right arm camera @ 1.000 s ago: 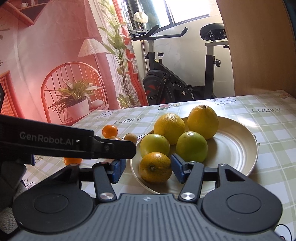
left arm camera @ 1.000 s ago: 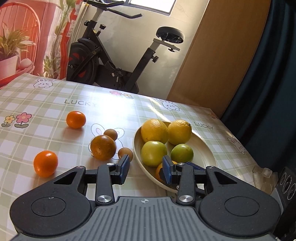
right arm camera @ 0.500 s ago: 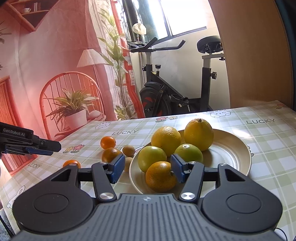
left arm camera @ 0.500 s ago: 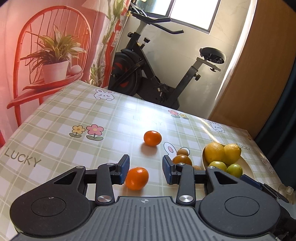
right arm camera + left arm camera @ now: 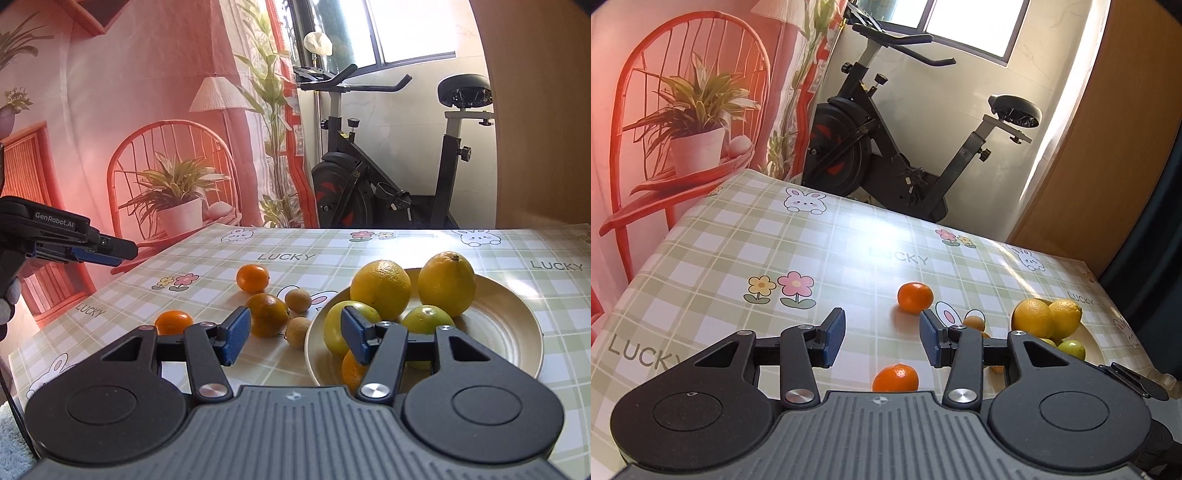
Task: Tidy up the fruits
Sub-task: 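Move the open left gripper down around the small tangerine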
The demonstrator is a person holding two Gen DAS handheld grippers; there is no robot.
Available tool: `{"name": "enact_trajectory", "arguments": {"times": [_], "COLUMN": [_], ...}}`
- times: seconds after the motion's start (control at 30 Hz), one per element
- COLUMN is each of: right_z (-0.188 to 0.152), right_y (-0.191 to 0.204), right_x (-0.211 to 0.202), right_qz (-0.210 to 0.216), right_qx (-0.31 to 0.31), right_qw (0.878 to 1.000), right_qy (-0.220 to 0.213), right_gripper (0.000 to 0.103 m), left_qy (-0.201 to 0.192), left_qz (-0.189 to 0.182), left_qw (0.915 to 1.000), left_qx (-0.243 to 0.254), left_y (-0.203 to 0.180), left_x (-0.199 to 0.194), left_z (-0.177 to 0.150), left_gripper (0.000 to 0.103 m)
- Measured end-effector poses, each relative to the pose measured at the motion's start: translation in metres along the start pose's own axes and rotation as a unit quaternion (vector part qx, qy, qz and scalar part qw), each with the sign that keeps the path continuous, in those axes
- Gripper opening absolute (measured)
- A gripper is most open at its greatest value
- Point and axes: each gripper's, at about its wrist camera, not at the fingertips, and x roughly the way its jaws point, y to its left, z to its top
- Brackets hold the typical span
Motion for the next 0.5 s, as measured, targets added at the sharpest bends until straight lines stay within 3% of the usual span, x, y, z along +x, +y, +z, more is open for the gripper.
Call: {"name": "enact_trajectory", "arguments": {"times": [0.33, 0.5], "right_z": [0.007, 0.000], "right_y": [0.058, 0.085], "right_x": [0.070, 0.105], "right_qz": [0.092, 0.117], "right_qx": [-0.047, -0.077], "right_qw": [0.992, 0.984], "right_qy": [0.075, 0.106], "right_gripper": [0.060, 0.060], "left_qy": [0.024, 0.059], "left_qz": [-0.024, -0.048], "left_qw": [0.9994, 0.9971], "left_qx": [0.000, -0.001], "left_y": [0.010, 0.012], "left_x": [0.021, 0.038], "left_z": [-0.013, -0.015], "left_gripper": [0.051, 0.056]}}
